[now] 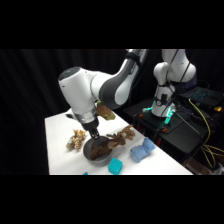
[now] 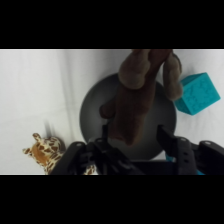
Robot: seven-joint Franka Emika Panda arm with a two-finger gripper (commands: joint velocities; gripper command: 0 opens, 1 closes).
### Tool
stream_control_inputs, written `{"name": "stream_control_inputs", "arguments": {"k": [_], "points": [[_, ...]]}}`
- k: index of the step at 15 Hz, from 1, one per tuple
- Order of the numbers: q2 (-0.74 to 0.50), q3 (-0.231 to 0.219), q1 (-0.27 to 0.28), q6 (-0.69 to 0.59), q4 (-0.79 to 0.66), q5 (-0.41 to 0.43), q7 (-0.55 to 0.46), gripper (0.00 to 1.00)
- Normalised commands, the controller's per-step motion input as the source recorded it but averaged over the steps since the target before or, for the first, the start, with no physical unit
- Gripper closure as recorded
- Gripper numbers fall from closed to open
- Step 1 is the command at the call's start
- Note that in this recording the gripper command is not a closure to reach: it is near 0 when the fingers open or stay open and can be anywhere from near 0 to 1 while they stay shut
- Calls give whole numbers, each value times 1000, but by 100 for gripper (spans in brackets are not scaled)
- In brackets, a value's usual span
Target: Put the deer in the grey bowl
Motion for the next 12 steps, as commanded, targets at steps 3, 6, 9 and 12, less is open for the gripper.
{"name": "stream_control_inputs", "arguments": {"k": [3,6,9,12], "points": [[-228,-13,7,-528,186,49,-103,0],[-353,-8,-25,-658,210,73,-119,0],[-426,-3,-39,-577,208,76,-103,0],[-334,-3,-50,-393,200,88,-55,0]]}}
